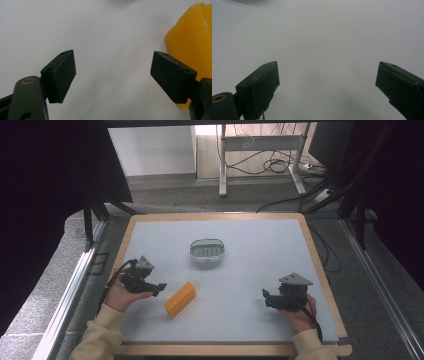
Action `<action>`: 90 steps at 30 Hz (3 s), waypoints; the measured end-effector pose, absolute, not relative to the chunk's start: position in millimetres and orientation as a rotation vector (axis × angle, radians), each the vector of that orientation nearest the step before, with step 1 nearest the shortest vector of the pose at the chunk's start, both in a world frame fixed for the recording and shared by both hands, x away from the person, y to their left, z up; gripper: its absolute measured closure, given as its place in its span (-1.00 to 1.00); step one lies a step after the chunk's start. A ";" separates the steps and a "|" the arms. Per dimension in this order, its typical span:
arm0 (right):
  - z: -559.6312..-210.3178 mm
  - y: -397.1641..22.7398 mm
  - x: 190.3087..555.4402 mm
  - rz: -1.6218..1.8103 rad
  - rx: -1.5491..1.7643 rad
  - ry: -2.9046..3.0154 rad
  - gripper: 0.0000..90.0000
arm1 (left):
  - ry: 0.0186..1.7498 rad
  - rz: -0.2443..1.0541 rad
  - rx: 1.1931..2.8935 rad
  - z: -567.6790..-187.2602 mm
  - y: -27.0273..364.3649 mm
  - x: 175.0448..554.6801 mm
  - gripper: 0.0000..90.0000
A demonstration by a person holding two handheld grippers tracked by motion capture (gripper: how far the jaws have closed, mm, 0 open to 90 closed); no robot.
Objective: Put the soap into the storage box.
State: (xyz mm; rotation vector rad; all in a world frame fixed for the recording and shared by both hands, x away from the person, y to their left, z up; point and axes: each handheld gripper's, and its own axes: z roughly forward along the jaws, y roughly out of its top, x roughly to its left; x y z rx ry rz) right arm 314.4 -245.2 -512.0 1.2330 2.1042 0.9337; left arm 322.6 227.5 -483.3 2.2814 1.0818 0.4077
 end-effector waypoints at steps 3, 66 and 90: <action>-511.1 -249.4 309.5 0.939 1.228 2.105 -0.87 | 1.083 0.408 2.277 -482.3 227.6 320.6 -0.55; -513.7 -258.4 307.1 0.941 1.230 2.148 -0.74 | 1.064 0.285 2.218 -450.6 221.8 302.6 -0.53; -515.0 -257.3 307.4 0.928 1.221 2.163 -0.74 | 1.006 0.271 2.290 -450.7 203.1 297.3 -0.52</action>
